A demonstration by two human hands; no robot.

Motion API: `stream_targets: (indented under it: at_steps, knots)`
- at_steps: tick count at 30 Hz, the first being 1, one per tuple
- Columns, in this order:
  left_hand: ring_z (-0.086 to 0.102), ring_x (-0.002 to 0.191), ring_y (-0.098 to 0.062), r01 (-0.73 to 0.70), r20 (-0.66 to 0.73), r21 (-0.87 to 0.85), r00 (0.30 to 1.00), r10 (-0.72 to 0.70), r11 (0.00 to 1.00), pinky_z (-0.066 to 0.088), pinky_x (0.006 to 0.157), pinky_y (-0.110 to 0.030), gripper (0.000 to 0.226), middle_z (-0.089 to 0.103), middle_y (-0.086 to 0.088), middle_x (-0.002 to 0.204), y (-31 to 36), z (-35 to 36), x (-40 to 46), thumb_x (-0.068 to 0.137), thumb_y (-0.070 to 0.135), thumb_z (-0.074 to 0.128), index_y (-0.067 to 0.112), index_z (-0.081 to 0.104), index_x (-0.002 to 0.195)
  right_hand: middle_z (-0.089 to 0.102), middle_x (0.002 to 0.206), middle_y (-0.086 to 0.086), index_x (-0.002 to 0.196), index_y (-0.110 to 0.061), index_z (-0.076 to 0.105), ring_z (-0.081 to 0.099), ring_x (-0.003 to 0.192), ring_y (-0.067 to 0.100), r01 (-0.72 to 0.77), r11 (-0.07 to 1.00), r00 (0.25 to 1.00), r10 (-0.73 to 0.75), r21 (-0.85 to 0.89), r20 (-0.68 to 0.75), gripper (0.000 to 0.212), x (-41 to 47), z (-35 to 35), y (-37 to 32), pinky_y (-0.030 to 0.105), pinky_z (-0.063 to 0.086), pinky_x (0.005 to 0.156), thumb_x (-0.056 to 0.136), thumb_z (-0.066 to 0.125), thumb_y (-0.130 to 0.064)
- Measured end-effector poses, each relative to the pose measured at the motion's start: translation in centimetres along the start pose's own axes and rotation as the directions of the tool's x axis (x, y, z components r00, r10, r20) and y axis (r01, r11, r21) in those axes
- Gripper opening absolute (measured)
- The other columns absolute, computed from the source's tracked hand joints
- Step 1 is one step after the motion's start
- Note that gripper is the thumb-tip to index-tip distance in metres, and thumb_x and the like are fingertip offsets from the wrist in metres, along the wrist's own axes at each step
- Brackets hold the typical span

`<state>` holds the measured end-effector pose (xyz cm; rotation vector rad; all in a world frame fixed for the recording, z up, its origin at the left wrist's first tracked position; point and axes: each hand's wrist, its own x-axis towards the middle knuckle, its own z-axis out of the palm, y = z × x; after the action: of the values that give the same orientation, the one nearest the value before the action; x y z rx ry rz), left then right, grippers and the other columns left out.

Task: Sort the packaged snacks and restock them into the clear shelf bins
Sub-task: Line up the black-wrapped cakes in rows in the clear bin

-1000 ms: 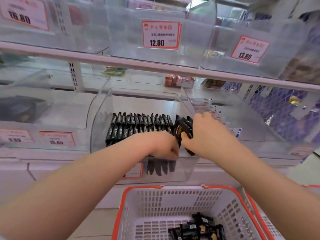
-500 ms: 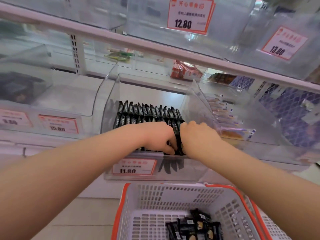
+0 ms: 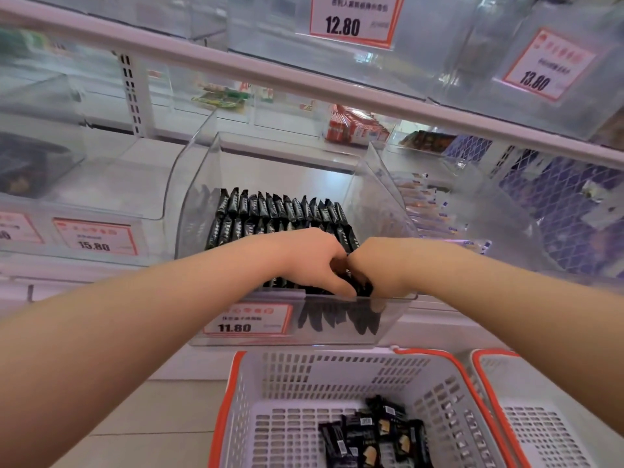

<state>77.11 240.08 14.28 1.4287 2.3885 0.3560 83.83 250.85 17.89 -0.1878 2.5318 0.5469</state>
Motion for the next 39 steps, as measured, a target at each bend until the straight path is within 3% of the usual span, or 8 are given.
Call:
stream_targets:
  at_steps: [5, 8, 11, 16, 22, 29, 35, 39]
  knots:
    - [0.054, 0.073, -0.022, 0.100, -0.006, -0.023, 0.995, -0.100, 0.995, 0.042, 0.065, -0.031, 0.049, 0.062, -0.005, 0.081, 0.6, 0.0, 0.7, 0.073, 0.054, 0.068, 0.008, 0.063, 0.089, 0.064, 0.094, 0.007, 0.103, -0.011, 0.063, 0.060, 0.085, 0.027, 0.001, 1.000, 0.997, -0.001, 0.007, -0.073, 0.031, 0.4, 0.5, 0.3, 0.027, 0.041, 0.065, 0.079, 0.072, -0.027]
    - [0.052, 0.070, -0.022, 0.209, -0.044, 0.067, 0.978, -0.206, 0.976, 0.042, 0.061, -0.030, 0.046, 0.056, 0.000, 0.071, 1.3, 0.4, 1.4, 0.065, 0.057, 0.073, 0.015, 0.056, 0.075, 0.060, 0.082, -0.001, 0.105, -0.012, 0.063, 0.053, 0.068, 0.019, 0.037, 0.998, 0.999, -0.038, 0.053, 0.024, 0.032, 0.1, -0.2, 0.7, 0.025, 0.040, 0.059, 0.079, 0.071, -0.029]
    - [0.060, 0.084, -0.023, 0.231, -0.068, 0.189, 0.973, -0.222, 0.954, 0.051, 0.069, -0.034, 0.056, 0.064, 0.002, 0.089, 1.8, 0.8, 2.0, 0.060, 0.061, 0.074, 0.019, 0.062, 0.096, 0.053, 0.070, -0.009, 0.103, -0.016, 0.064, 0.046, 0.057, 0.008, 0.076, 0.987, 0.993, -0.087, 0.140, 0.075, 0.028, -0.1, -1.0, 1.3, 0.021, 0.035, 0.049, 0.080, 0.070, -0.031]
    - [0.059, 0.089, -0.023, 0.122, 0.028, 0.036, 0.992, -0.123, 0.992, 0.048, 0.077, -0.035, 0.053, 0.064, -0.005, 0.099, 0.7, -0.2, 1.2, 0.065, 0.049, 0.077, 0.015, 0.060, 0.101, 0.057, 0.078, -0.005, 0.105, -0.017, 0.057, 0.056, 0.071, 0.018, 0.048, 0.981, 0.997, -0.058, 0.188, 0.051, 0.039, 0.2, -0.5, 0.6, 0.026, 0.043, 0.062, 0.075, 0.074, -0.037]
    - [0.050, 0.093, -0.017, 0.149, 0.005, 0.004, 0.989, -0.149, 0.989, 0.044, 0.077, -0.028, 0.055, 0.046, 0.003, 0.100, -0.7, -0.2, -0.9, 0.065, 0.052, 0.076, 0.019, 0.052, 0.103, 0.056, 0.122, 0.006, 0.130, -0.014, 0.048, 0.056, 0.109, 0.026, -0.006, 0.999, 0.999, 0.007, 0.036, -0.032, 0.061, 1.4, 0.1, -0.7, 0.032, 0.045, 0.080, 0.079, 0.072, -0.034]
    - [0.040, 0.097, -0.019, 0.207, 0.101, 0.177, 0.969, -0.227, 0.962, 0.037, 0.077, -0.029, 0.068, 0.035, -0.002, 0.108, -0.3, 0.1, -0.6, 0.064, 0.059, 0.074, 0.017, 0.047, 0.110, 0.058, 0.115, 0.004, 0.119, -0.014, 0.051, 0.055, 0.105, 0.024, 0.051, 0.996, 0.998, -0.053, -0.069, -0.026, 0.056, -0.1, -0.2, 1.0, 0.029, 0.040, 0.072, 0.075, 0.074, -0.040]
    - [0.041, 0.101, -0.021, 0.206, -0.078, 0.287, 0.978, -0.192, 0.936, 0.042, 0.078, -0.036, 0.060, 0.043, -0.004, 0.110, -0.4, 0.6, -0.6, 0.069, 0.052, 0.072, 0.014, 0.049, 0.108, 0.052, 0.122, 0.007, 0.126, -0.010, 0.040, 0.051, 0.112, 0.027, 0.073, 0.988, 0.994, -0.061, -0.137, 0.089, 0.066, -0.1, -0.3, 0.9, 0.031, 0.034, 0.074, 0.076, 0.075, -0.034]
    - [0.048, 0.091, -0.018, 0.176, -0.080, 0.236, 0.984, -0.161, 0.956, 0.046, 0.073, -0.035, 0.053, 0.046, 0.003, 0.093, -0.8, 0.6, -1.2, 0.070, 0.055, 0.070, 0.016, 0.051, 0.101, 0.057, 0.113, 0.007, 0.122, -0.010, 0.044, 0.056, 0.098, 0.027, 0.091, 0.960, 0.990, -0.116, -0.264, -0.081, 0.041, 0.1, 0.5, 0.6, 0.033, 0.038, 0.068, 0.086, 0.063, -0.017]
